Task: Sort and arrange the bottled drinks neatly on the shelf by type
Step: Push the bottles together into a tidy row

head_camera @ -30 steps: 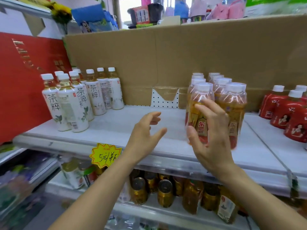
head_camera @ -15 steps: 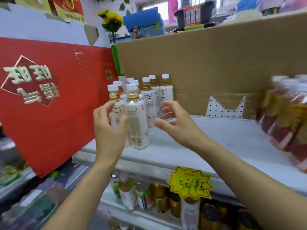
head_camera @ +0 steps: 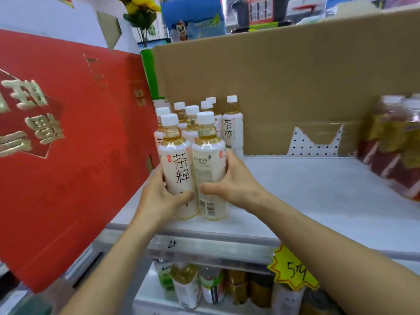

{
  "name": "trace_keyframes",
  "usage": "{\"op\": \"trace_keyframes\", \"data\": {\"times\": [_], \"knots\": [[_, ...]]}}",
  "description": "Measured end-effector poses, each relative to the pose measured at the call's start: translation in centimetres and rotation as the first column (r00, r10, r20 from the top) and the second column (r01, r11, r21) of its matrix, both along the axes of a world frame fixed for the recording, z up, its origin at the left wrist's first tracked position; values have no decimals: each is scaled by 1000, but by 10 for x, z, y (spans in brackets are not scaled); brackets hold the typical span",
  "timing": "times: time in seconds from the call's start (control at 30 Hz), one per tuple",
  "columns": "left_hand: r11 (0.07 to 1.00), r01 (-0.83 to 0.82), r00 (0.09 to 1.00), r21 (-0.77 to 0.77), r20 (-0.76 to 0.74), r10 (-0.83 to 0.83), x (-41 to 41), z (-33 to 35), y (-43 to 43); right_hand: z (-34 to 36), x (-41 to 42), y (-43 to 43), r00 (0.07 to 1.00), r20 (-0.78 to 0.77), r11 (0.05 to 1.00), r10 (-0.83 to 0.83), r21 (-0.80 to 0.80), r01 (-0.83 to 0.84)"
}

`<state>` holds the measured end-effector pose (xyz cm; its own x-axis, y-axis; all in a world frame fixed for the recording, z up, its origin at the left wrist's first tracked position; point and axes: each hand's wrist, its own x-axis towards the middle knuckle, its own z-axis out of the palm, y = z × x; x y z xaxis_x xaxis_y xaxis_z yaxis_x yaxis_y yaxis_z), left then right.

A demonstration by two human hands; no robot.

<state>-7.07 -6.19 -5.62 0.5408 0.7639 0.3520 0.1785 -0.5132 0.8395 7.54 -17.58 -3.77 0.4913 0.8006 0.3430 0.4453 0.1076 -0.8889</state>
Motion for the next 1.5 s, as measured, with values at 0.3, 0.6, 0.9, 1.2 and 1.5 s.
{"op": "trace_keyframes", "data": {"times": [0.3,0.6,0.9,1.2,1.5], "knots": [[944,327,945,-31,5,-328,103,6,-42,5,94,-71,886,25,884,-464,71,461],[915,397,916,-70,-27,-399,221,6,-44,-3,159,-83,800,-69,798,-596,64,600],[909,412,909,-67,-35,-414,254,6,-23,-20,197,-90,884,18,875,-467,-138,464],[956,278,957,-94,-63,-285,285,6,-8,-19,249,-42,812,77,797,-579,-158,583],[953,289,952,-89,-78,-296,298,4,0,-18,253,-29,810,80,791,-581,-180,585]]}}
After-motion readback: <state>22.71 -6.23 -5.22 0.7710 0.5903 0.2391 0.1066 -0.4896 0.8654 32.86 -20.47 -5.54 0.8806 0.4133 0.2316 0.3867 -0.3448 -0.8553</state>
